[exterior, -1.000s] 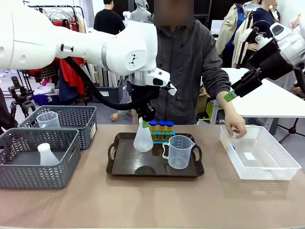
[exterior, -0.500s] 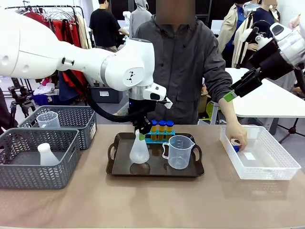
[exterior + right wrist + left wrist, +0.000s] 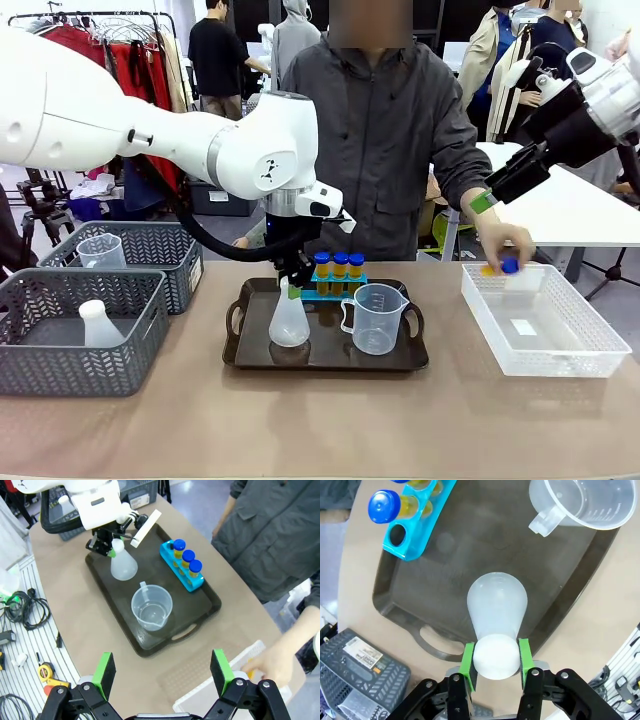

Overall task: Prepare the laboratory tools.
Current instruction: Pick up one Small flask and place it on the Handle tray.

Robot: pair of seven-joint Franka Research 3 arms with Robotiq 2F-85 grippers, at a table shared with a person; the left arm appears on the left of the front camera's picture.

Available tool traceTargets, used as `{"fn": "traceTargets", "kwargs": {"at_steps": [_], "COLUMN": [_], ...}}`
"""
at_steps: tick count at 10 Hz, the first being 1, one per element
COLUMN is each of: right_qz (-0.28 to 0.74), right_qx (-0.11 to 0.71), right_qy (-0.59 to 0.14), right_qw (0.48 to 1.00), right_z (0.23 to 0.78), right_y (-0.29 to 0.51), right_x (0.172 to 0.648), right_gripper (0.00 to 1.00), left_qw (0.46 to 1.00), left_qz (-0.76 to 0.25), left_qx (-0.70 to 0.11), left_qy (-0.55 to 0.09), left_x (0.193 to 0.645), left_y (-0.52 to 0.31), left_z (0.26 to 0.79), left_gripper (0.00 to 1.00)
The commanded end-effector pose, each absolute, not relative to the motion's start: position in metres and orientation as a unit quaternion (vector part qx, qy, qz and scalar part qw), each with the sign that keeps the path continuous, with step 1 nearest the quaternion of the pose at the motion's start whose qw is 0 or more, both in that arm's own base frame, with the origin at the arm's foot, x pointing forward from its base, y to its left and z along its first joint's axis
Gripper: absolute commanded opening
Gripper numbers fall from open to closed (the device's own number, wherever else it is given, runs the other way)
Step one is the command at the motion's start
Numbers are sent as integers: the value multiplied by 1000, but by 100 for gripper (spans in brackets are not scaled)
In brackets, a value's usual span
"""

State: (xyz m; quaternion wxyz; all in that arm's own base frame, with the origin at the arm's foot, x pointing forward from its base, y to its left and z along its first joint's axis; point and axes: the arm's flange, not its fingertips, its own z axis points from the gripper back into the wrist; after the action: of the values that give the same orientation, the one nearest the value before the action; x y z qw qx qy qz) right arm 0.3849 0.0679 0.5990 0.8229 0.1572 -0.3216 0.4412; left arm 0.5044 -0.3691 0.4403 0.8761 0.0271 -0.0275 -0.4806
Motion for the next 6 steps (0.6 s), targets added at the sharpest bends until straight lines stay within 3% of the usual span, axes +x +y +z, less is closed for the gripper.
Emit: {"fn": "traceTargets", "kwargs": {"at_steps": [1, 4, 5, 6], "right_qz": [445, 445, 445, 445], "right_qx": [173, 173, 173, 173], "right_qy": [-331, -331, -331, -331], "right_qw": [814, 814, 814, 814], "right_z": [597, 597, 597, 597], "right_y": [67, 67, 67, 67], "right_x": [385, 385, 385, 385], "right_gripper": [100, 100, 100, 100], "left_qw": [883, 883, 885, 885], "left_qz": [-468, -469, -466, -466], "left_qx": [11, 11, 9, 8], "left_qy": [-34, -27, -24, -22], "left_x": [502, 504, 504, 504], "left_y": [-364, -367, -366, -366], "left_z": [431, 426, 425, 425], "left_gripper": [0, 0, 9, 29]}}
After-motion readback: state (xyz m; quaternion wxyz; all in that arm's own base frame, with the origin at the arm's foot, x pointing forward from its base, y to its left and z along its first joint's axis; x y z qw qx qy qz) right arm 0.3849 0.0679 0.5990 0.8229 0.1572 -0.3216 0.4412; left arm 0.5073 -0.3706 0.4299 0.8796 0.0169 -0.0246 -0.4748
